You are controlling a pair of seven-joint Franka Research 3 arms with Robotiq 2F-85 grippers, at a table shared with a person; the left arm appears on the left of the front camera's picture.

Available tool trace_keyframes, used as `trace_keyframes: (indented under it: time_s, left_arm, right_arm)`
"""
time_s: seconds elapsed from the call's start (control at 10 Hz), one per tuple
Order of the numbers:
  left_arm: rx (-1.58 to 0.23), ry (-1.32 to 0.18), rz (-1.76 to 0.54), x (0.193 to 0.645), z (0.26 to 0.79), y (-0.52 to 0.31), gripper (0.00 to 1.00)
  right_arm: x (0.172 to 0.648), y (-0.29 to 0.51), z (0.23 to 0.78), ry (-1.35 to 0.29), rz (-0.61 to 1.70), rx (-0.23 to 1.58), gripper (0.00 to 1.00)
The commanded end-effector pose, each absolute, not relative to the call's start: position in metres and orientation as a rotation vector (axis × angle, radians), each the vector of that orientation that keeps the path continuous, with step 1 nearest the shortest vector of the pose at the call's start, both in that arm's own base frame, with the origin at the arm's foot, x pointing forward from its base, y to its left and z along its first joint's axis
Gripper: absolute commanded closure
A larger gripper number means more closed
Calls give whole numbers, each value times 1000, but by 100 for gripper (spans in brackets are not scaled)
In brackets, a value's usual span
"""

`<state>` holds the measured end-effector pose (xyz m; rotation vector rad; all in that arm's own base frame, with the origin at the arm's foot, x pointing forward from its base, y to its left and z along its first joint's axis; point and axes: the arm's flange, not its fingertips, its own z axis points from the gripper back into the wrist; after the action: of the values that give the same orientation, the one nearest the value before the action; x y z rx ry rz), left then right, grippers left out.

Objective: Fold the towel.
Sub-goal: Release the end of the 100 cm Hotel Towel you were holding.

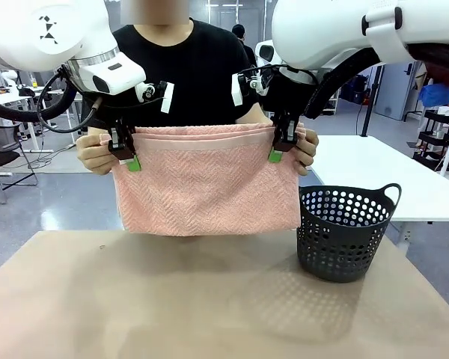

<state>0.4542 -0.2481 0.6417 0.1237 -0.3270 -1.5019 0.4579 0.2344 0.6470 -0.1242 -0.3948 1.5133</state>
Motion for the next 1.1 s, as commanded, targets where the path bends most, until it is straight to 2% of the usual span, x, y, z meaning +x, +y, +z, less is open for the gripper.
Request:
trace_keyframes:
  time_s: [0.0,0.4,0.5,0.6,0.7,0.8,0.9,1.0]
  left_arm:
    - [125,-327,-1496,456,642,-245,100]
    - [125,-327,-1496,456,642,-245,100]
    - [125,-327,-1496,456,642,-245,100]
    - [125,-327,-1496,456,642,-245,100]
    - [124,-327,-1500,455,642,-247,66]
    - [126,-331,-1515,453,642,-247,61]
    - [116,-348,-1502,453,644,-245,31]
    - [110,-354,-1505,451,645,-244,26]
  right_arm:
    - [459,231,648,-394,1511,-133,100]
    - [459,231,648,-394,1511,-133,100]
    - [458,234,647,-395,1513,-124,96]
    - [458,235,646,-391,1516,-123,96]
    - [458,235,646,-398,1524,-119,96]
    - [457,233,646,-413,1528,-116,66]
    - [456,233,648,-420,1524,-119,66]
    - [454,233,650,-424,1519,-121,36]
